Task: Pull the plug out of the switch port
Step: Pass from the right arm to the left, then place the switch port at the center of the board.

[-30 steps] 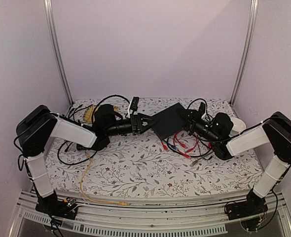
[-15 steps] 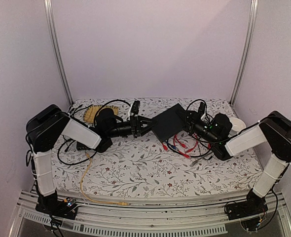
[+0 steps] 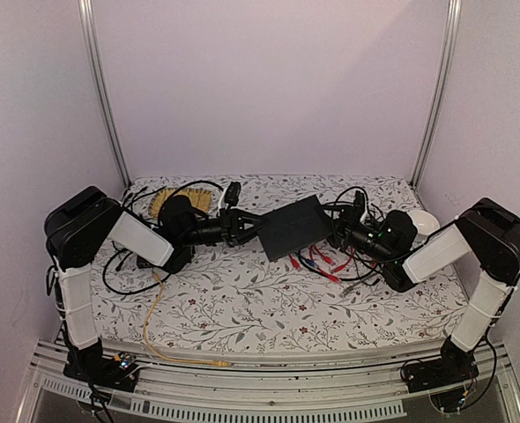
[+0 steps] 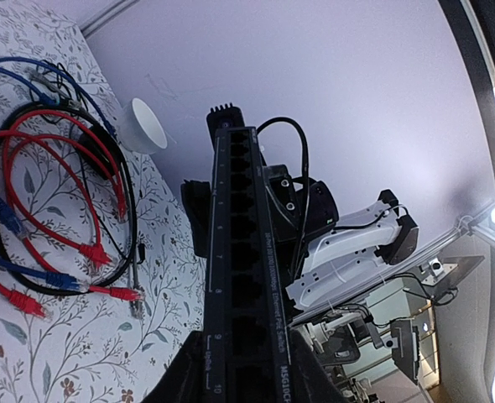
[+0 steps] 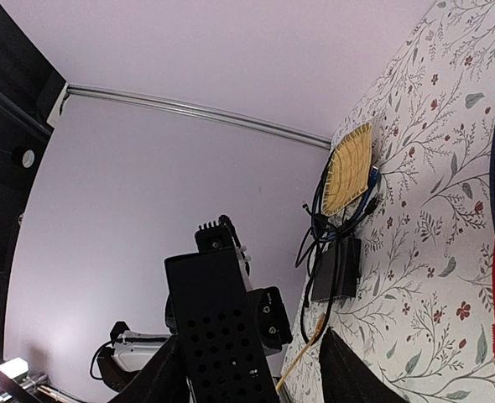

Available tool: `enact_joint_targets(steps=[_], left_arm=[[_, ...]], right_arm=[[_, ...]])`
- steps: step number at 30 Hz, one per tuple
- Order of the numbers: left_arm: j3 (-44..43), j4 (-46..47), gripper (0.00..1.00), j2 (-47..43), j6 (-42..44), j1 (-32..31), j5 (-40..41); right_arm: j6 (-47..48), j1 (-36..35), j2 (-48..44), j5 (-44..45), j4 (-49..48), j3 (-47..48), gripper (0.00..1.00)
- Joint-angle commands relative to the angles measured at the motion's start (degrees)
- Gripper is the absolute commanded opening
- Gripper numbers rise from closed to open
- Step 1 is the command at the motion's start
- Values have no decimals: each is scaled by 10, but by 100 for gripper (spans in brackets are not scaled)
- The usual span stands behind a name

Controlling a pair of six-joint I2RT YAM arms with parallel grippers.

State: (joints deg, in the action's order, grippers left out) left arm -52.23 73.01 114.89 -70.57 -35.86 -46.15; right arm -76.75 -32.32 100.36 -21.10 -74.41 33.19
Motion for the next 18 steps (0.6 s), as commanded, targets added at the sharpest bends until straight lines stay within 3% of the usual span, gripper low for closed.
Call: enact_joint_targets(steps=[1, 8, 18], left_arm=[[-2, 66, 2, -12, -3, 9, -27], [10, 38, 1, -27, 1, 24, -30], [25, -79, 1, -68, 63, 55, -56]], right_arm=[[6, 12, 13, -14, -21, -16, 52], [17, 24, 11, -6, -21, -44, 53], [40, 44, -20, 9, 1, -68, 53]])
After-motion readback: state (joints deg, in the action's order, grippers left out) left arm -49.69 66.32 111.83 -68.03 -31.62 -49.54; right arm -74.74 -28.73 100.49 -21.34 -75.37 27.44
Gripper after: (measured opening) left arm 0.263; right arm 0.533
